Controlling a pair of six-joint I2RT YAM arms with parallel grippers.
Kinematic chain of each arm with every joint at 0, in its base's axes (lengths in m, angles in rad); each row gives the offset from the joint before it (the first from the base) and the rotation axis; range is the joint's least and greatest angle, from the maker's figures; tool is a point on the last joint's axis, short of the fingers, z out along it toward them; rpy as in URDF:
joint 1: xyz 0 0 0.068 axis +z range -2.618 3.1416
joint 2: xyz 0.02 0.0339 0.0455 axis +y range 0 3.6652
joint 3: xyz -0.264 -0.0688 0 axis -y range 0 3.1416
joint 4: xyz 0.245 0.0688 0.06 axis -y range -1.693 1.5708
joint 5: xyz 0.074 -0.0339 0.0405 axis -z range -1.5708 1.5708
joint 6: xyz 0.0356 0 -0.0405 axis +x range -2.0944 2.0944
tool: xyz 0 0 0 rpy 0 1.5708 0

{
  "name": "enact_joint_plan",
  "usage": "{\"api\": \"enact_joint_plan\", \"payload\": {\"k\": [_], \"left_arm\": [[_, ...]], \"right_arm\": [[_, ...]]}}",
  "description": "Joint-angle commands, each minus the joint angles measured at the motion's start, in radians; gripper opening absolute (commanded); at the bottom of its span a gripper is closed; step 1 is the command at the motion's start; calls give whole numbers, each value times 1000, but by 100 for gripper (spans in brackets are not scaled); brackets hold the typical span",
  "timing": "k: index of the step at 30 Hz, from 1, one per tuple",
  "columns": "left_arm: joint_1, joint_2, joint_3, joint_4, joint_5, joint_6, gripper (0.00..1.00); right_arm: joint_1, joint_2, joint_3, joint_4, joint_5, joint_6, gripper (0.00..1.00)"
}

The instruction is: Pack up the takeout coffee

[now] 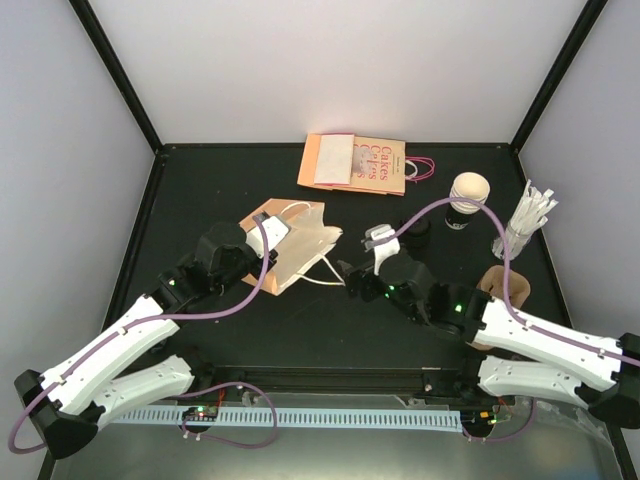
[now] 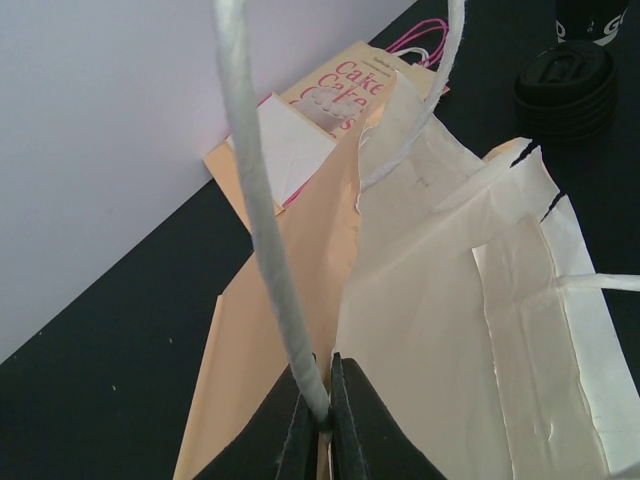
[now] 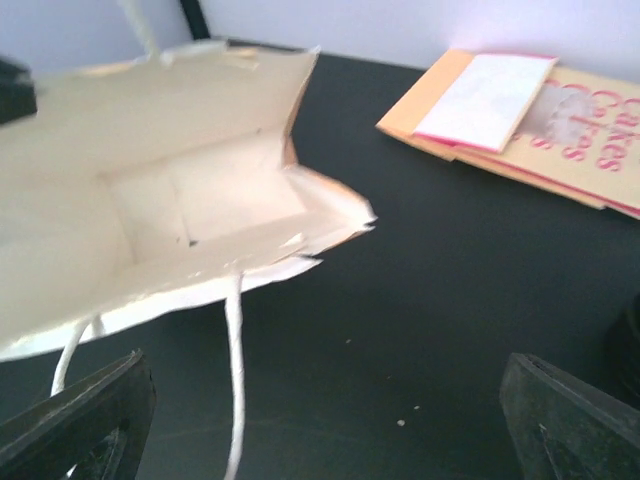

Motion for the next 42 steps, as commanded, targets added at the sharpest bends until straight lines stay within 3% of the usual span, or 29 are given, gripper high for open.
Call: {"api": "enact_joint_plan", "payload": {"k": [1, 7, 13, 17, 21, 26, 31, 39, 41, 42], "left_arm": [[-8, 0, 2, 26, -7, -16, 6], [-8, -1, 3, 26, -19, -19, 6], [-8, -7, 6, 28, -19, -18, 6], [-8, -19, 4, 32, -19, -18, 6], [-8, -31, 4, 32, -19, -19, 6], [-8, -42, -1, 33, -10, -25, 7], [-8, -57, -5, 37, -9, -25, 7], [-8, -81, -16, 44, 1, -31, 7], [-8, -80, -14, 41, 1, -31, 7], [-8, -80, -12, 41, 0, -31, 7]], "right_arm": [[-10, -56, -27, -10, 177, 89, 97], [-96, -100, -85, -186, 238, 264, 100], [-434, -124, -154, -315, 36, 424, 100], [-588, -141, -158, -437, 30, 541, 100], [-705, -183, -178, -471, 30, 555, 100], [-921, -150, -179, -432, -29, 436, 100], [-1008, -41, -169, -378, -20, 427, 98], [-1067, 238, -88, -371, 29, 417, 87], [-1069, 279, -75, -372, 36, 419, 77], [-1071, 293, -72, -371, 38, 420, 63]]}}
